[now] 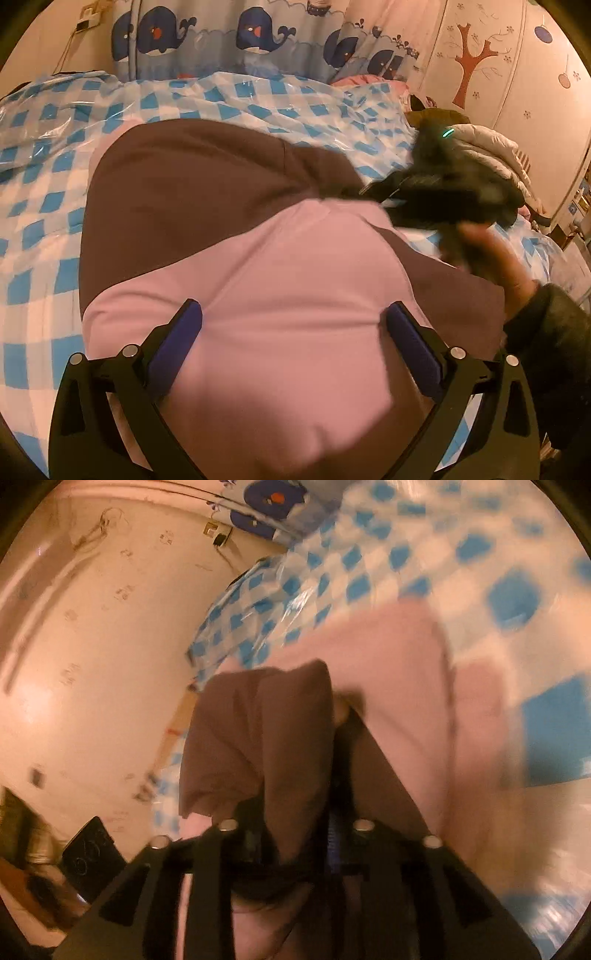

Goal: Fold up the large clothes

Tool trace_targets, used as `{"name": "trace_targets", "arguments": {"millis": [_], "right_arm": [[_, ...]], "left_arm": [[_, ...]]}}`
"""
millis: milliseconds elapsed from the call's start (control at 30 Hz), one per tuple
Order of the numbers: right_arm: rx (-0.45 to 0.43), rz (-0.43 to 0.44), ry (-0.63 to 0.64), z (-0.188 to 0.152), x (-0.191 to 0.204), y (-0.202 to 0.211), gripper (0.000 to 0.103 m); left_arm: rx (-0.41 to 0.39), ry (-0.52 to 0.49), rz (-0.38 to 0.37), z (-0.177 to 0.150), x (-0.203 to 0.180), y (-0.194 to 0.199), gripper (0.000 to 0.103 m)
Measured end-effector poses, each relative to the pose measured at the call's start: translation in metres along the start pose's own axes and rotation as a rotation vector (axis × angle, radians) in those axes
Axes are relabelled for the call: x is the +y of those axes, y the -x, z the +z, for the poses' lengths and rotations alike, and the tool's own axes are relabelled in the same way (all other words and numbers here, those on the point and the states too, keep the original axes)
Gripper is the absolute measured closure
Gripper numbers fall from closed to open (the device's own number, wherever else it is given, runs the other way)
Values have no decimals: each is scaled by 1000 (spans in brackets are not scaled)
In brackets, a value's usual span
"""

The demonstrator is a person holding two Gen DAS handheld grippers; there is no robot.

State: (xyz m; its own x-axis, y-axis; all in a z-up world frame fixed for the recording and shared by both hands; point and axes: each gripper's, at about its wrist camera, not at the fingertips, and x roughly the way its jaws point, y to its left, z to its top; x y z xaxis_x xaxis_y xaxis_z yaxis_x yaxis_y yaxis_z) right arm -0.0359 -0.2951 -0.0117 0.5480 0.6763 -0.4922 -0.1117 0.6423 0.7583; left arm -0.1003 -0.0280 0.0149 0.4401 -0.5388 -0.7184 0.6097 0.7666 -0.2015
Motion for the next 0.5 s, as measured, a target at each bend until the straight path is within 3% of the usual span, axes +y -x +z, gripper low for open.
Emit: {"name": "trace_targets", "arguments": {"millis": [33,100,167,200,267,367,433,467,500], "right_arm": [[-56,-48,48,-2,21,23,54],[-132,-22,130,-19,64,61,44],[-141,-72,203,-44,97,72,39],[-90,-144,224,-58,104,58,39],[47,-274,192,-79,82,13,38],[27,-125,15,-90,35,7,33],[-26,-189,61,-93,59,27,28],[-51,-250,109,-96,76,35,23],[-89,-363,170,-103,99,47,11]], "left_arm": [[1,6,4,1,4,0,8],[-7,25,-4,0,7,3,8],[-16,22,6,2,8,8,8],[-20,24,11,3,7,8,8],[-23,32,23,2,7,13,8],[-25,47,38,-3,6,28,8],[-28,51,102,-5,1,43,8],[-23,59,155,-7,-1,52,8],[-27,74,186,-9,-2,60,8]]}}
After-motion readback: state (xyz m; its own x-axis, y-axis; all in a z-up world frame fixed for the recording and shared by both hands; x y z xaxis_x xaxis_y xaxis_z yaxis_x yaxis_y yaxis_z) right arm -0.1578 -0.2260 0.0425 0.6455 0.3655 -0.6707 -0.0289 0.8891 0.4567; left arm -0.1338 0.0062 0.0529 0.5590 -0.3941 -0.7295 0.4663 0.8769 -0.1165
